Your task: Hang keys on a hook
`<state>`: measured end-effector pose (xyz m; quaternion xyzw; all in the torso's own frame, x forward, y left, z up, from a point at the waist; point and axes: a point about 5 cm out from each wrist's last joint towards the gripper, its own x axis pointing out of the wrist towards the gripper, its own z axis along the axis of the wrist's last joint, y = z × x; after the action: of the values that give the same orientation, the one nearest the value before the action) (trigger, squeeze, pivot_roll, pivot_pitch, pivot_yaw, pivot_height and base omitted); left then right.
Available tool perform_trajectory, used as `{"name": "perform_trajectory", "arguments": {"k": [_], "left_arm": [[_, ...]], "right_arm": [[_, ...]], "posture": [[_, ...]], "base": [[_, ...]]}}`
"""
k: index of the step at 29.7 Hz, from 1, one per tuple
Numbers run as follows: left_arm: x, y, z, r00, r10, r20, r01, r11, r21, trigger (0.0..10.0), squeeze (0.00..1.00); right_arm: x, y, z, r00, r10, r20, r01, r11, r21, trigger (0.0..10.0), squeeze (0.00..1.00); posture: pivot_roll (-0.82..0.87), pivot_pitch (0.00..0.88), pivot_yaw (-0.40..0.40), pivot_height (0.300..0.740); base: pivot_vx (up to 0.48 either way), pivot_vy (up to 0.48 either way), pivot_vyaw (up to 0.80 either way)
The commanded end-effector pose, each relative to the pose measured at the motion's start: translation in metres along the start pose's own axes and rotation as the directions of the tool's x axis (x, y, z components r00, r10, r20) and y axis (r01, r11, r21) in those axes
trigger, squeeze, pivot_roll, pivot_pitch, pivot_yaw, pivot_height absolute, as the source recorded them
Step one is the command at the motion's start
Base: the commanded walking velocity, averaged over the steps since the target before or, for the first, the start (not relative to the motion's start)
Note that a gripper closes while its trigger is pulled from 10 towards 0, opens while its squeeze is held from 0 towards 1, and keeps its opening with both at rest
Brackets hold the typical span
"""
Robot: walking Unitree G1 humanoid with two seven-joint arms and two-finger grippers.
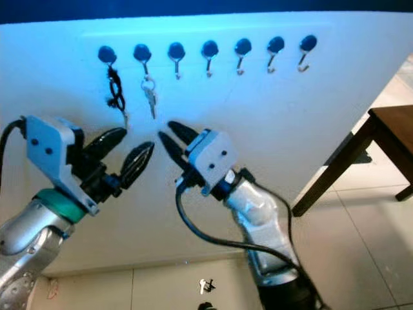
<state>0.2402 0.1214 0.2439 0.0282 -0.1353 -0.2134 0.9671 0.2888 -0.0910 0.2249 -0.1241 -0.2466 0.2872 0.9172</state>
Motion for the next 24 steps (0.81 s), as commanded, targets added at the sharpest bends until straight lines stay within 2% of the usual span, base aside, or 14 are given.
{"name": "perform_trajectory", "arguments": {"k": [1,4,6,9,11,16,20,21,24], "left_arm": [[-0.002,0.006,-0.015,0.997,0.055,-0.059,-0.053,0.998,0.034,10.0,0.00],[-0.002,0.011,-0.020,0.992,0.104,-0.075,-0.101,0.994,0.048,10.0,0.00],[-0.005,0.019,-0.030,0.978,0.184,-0.101,-0.176,0.981,0.085,10.0,0.00],[-0.006,0.022,-0.034,0.970,0.216,-0.114,-0.203,0.972,0.119,10.0,0.00],[-0.010,0.026,-0.042,0.951,0.277,-0.135,-0.253,0.953,0.168,10.0,0.00],[-0.013,0.025,-0.048,0.944,0.295,-0.145,-0.263,0.942,0.207,10.0,0.00],[-0.024,0.024,-0.061,0.923,0.345,-0.173,-0.298,0.922,0.248,10.0,0.00],[-0.024,0.025,-0.063,0.917,0.362,-0.165,-0.314,0.913,0.260,10.0,0.00],[-0.022,0.027,-0.064,0.909,0.389,-0.151,-0.341,0.901,0.266,10.0,0.00]], "right_arm": [[-0.007,0.002,-0.012,0.994,-0.092,-0.065,0.094,0.995,0.024,10.0,0.00],[-0.013,0.006,-0.018,0.988,-0.123,-0.097,0.127,0.992,0.027,10.0,0.00],[-0.024,0.013,-0.025,0.974,-0.169,-0.151,0.178,0.983,0.045,10.0,0.00],[-0.030,0.019,-0.027,0.971,-0.171,-0.168,0.181,0.982,0.050,10.0,0.00],[-0.036,0.033,-0.025,0.982,-0.093,-0.165,0.105,0.993,0.063,10.0,0.00],[-0.038,0.035,-0.023,0.986,-0.063,-0.156,0.070,0.997,0.040,10.0,0.00],[-0.031,0.011,-0.014,0.986,-0.067,-0.154,0.039,0.983,-0.178,10.0,0.00],[-0.029,0.004,-0.009,0.987,-0.068,-0.148,0.038,0.980,-0.195,10.0,0.00],[-0.027,-0.001,-0.003,0.988,-0.064,-0.138,0.036,0.980,-0.194,10.0,0.00]], "posture": [[-0.08,0.096,0.091,0.740],[-0.09,0.097,0.090,0.740],[-0.10,0.100,0.086,0.740],[-0.11,0.101,0.084,0.740],[-0.12,0.104,0.079,0.740],[-0.11,0.104,0.071,0.740],[-0.13,0.096,0.054,0.740],[-0.13,0.093,0.049,0.740],[-0.15,0.094,0.025,0.740]], "base": [[0.000,0.000,0.00],[0.000,0.000,0.00],[0.000,0.000,0.00],[0.000,0.000,0.00],[0.000,0.000,0.00],[0.000,0.000,0.00],[0.000,0.000,0.00],[0.000,0.000,0.00],[0.000,0.000,0.00]]}}
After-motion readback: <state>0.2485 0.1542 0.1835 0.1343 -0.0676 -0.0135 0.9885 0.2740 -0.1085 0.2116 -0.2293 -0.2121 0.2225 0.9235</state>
